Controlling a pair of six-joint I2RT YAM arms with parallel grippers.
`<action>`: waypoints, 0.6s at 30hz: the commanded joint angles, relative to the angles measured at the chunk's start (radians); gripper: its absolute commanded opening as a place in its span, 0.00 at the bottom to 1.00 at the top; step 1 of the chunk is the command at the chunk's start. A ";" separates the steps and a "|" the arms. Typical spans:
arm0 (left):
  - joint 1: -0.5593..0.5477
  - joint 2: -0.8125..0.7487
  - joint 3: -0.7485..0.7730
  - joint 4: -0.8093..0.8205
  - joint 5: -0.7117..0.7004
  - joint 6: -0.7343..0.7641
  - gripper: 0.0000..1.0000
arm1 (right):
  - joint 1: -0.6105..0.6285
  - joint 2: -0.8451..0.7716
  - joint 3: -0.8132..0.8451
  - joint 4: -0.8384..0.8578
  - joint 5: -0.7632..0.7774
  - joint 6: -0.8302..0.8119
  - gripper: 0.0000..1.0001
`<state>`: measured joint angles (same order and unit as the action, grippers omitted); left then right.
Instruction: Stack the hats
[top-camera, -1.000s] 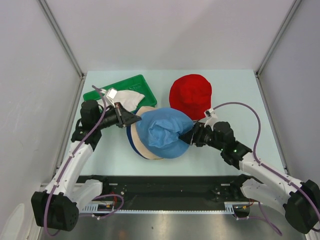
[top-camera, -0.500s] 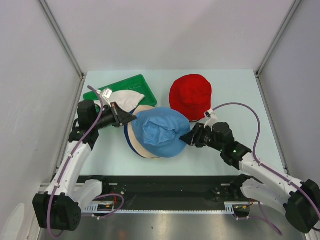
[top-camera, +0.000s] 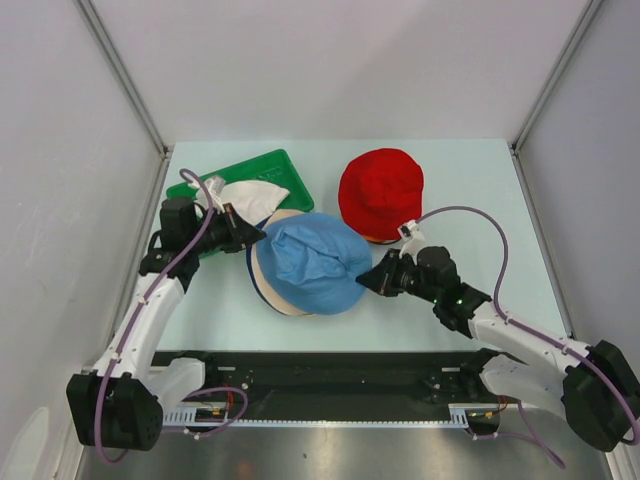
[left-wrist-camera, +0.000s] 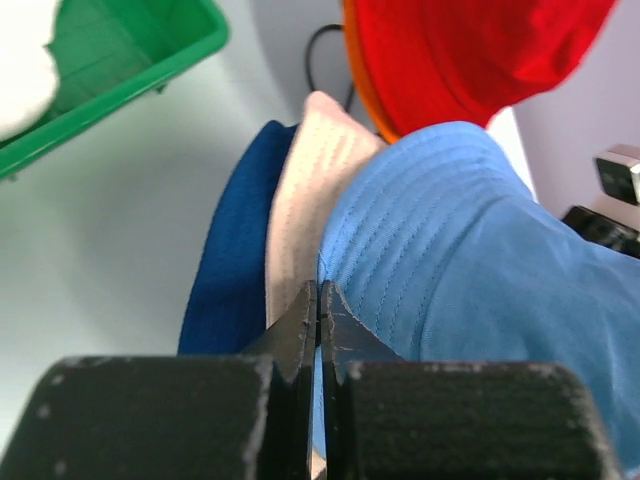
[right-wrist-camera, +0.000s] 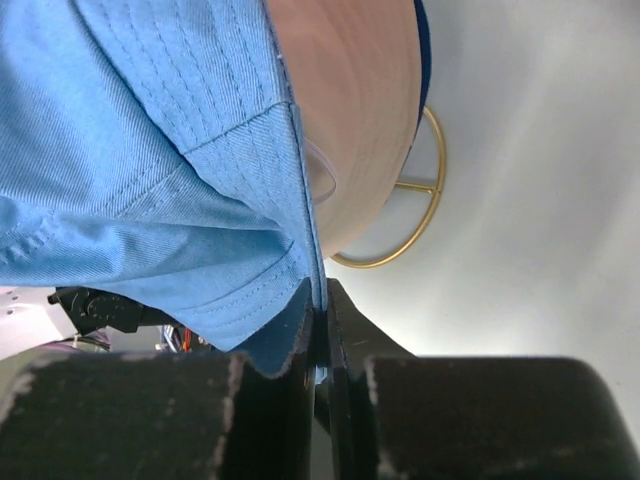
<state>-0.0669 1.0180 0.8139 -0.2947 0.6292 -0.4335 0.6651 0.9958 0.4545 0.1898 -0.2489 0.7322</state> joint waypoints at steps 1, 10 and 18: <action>0.019 0.033 0.025 -0.029 -0.204 0.094 0.00 | 0.014 0.043 0.004 0.005 0.056 -0.040 0.09; 0.019 0.091 0.002 -0.021 -0.293 0.110 0.00 | 0.131 0.227 0.056 -0.013 0.141 -0.082 0.09; -0.019 0.131 -0.001 -0.014 -0.358 0.105 0.00 | 0.192 0.389 0.073 0.023 0.211 -0.080 0.09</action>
<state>-0.0792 1.1042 0.8139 -0.2749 0.4999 -0.3988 0.8326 1.2850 0.5377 0.3325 -0.1249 0.7048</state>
